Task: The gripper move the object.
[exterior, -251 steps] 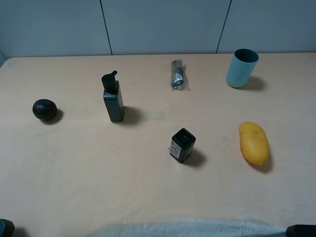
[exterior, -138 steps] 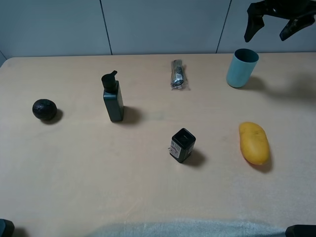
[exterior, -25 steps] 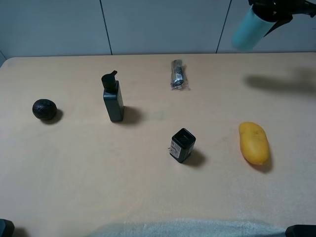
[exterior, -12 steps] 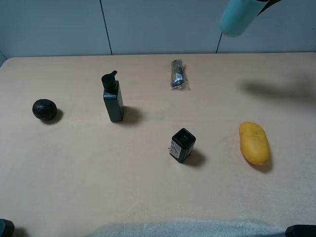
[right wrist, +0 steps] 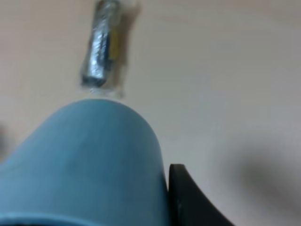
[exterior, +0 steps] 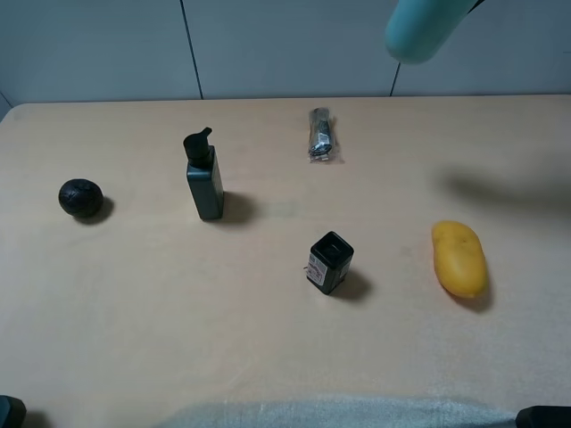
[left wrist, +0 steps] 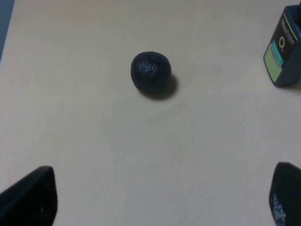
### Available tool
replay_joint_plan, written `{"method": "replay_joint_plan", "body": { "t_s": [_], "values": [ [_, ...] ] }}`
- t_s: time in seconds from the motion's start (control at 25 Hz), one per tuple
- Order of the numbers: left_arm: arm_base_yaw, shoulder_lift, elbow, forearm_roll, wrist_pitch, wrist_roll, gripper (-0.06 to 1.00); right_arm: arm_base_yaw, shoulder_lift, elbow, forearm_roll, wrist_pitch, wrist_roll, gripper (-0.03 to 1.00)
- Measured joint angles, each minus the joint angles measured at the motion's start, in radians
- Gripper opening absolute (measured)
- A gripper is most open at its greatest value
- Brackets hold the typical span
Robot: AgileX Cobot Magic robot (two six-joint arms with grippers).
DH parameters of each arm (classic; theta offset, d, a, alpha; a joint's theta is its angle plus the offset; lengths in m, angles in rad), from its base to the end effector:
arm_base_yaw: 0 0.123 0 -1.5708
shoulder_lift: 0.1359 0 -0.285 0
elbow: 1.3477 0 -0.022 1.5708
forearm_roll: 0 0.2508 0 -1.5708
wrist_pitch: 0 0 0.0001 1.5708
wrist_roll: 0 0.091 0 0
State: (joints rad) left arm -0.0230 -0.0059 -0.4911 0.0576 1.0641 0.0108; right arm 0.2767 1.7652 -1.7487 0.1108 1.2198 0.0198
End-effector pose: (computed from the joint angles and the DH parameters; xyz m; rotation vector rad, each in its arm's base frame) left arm -0.0048 0.0047 0.2746 0.0320 2.0496 0.0614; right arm 0.3612 0.1124 0.3497 -0.3284 2.7116 0.2380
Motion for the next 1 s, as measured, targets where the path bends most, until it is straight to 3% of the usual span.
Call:
{"method": "replay_joint_plan", "body": {
  "t_s": [0.48, 1.0],
  "values": [
    [0.000, 0.000, 0.000, 0.000, 0.000, 0.000, 0.91, 0.154, -0.124, 0.135, -0.004, 0.000, 0.033, 0.02],
    [0.000, 0.000, 0.000, 0.000, 0.000, 0.000, 0.91, 0.392, -0.165, 0.203, -0.006, -0.001, 0.124, 0.02]
  ]
}}
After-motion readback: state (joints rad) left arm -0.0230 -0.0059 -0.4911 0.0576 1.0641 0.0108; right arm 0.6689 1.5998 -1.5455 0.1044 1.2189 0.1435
